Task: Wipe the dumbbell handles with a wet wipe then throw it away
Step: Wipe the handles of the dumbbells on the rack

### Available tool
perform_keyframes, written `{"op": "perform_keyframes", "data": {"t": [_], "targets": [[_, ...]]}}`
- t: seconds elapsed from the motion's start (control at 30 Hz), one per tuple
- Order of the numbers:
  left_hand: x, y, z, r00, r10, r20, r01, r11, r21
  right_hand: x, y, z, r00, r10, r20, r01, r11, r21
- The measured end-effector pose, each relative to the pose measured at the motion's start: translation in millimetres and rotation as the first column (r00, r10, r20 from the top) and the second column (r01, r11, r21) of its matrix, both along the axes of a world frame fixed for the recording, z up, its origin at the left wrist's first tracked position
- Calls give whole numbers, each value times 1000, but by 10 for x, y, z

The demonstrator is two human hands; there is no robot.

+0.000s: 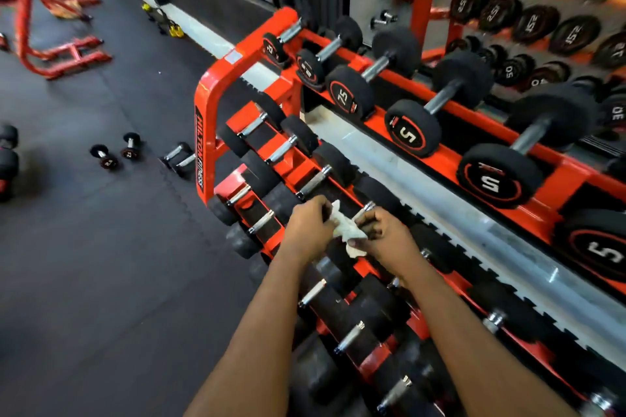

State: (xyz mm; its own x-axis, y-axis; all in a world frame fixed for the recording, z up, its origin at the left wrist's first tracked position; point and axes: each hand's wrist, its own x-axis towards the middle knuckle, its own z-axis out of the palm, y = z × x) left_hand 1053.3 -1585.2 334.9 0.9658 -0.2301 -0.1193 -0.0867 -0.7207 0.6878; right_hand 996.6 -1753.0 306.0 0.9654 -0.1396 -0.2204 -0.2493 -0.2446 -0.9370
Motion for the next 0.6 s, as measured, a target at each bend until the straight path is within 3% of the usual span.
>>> {"op": "perform_keyframes", "data": {"t": [0.17,0.37,0.5,0.6], "targets": [[89,431,405,1000,3,21,-1,998,-66,38,178,325,999,7,49,-4,998,-63],[301,921,754,986,-65,-151,55,996,-67,278,599,719,992,122,-24,-124,980,-154],[541,1285,964,943,-212,-256,191,976,-108,431,816,868,995,82,-60,-92,977,-192],[758,1537,1088,935,-276,-222,276,961,-33,541,916,975,997,28,-67,-39,984,-176]]}}
